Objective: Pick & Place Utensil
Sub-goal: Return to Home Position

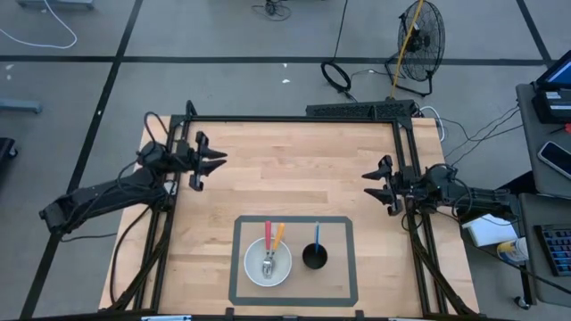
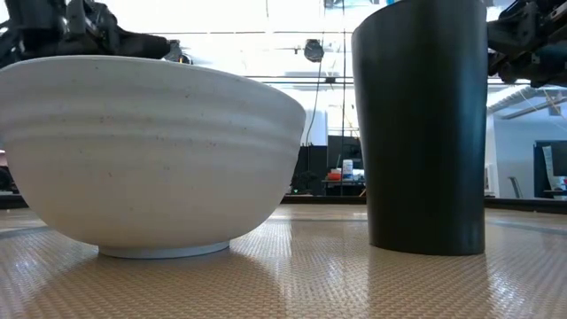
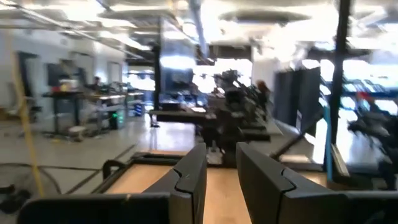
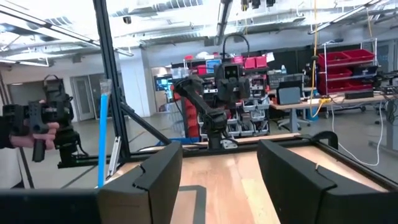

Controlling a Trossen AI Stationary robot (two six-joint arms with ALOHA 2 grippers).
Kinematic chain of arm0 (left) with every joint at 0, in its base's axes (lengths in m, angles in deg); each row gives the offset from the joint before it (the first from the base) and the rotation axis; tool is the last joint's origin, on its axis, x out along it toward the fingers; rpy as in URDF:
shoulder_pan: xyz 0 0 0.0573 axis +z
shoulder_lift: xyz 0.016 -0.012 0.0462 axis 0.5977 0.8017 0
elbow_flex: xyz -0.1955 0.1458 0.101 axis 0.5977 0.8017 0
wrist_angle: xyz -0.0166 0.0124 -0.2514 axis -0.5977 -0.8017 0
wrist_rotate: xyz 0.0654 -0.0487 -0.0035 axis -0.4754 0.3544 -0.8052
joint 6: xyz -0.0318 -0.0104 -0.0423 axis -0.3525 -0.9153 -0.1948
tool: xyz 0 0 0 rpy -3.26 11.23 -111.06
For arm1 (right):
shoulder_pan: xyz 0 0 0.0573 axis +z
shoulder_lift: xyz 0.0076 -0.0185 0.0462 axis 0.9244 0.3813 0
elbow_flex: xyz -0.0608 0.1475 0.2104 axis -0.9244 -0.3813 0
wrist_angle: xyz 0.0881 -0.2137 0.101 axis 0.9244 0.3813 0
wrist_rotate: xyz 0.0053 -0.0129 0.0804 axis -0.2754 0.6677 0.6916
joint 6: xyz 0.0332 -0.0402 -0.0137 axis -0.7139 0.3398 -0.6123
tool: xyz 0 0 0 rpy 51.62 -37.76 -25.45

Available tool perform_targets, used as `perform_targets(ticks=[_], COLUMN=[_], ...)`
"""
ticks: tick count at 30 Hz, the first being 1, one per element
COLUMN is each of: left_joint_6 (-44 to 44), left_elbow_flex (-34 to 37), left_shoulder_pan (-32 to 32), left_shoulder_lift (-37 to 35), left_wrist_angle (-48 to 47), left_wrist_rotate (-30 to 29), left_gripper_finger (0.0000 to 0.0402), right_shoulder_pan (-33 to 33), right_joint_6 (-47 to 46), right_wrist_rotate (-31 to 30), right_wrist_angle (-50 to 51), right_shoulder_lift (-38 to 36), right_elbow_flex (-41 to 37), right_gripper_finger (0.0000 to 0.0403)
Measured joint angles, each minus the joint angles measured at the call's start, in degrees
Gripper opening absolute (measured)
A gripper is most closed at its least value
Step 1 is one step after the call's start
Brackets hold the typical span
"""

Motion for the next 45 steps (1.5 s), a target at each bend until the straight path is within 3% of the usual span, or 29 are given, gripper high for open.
perform_targets(ticks=[6, 10, 18, 26, 32, 38, 45], left_joint_6=[1.85, 6.21, 8.64, 7.84, 8.02, 10.23, 12.32], left_elbow_flex=[1.21, 1.18, 1.21, 4.09, 4.97, 4.97, 5.06], left_shoulder_pan=[-9.20, -15.72, -22.88, -26.53, -31.73, -40.49, -43.72], left_shoulder_lift=[-3.36, -3.47, -4.92, -16.23, -23.47, -25.92, -31.72], left_wrist_angle=[0.33, -1.08, -5.33, -13.37, -19.25, -24.15, -32.56], left_wrist_rotate=[-15.25, -21.20, -23.83, -28.32, -35.97, -43.77, -41.71], left_gripper_finger=[0.0093, 0.0093, 0.0093, 0.0093, 0.0093, 0.0092, 0.0092], right_shoulder_pan=[0.00, -0.02, -0.02, 0.00, 0.00, -0.01, -0.02], right_joint_6=[-0.71, -0.77, -0.79, -1.38, -1.28, -1.23, -0.39], right_wrist_rotate=[-0.03, -0.03, 0.12, 1.70, 1.70, 1.69, 1.70], right_wrist_angle=[0.33, 0.33, 0.33, 0.33, 0.33, 0.33, 0.33], right_shoulder_lift=[0.00, 0.00, 0.00, 0.00, 0.00, 0.00, 0.00], right_elbow_flex=[-0.01, -0.01, -0.01, -0.01, -0.01, -0.01, -0.01], right_gripper_finger=[0.0207, 0.0204, 0.0207, 0.0204, 0.0207, 0.0204, 0.0207])
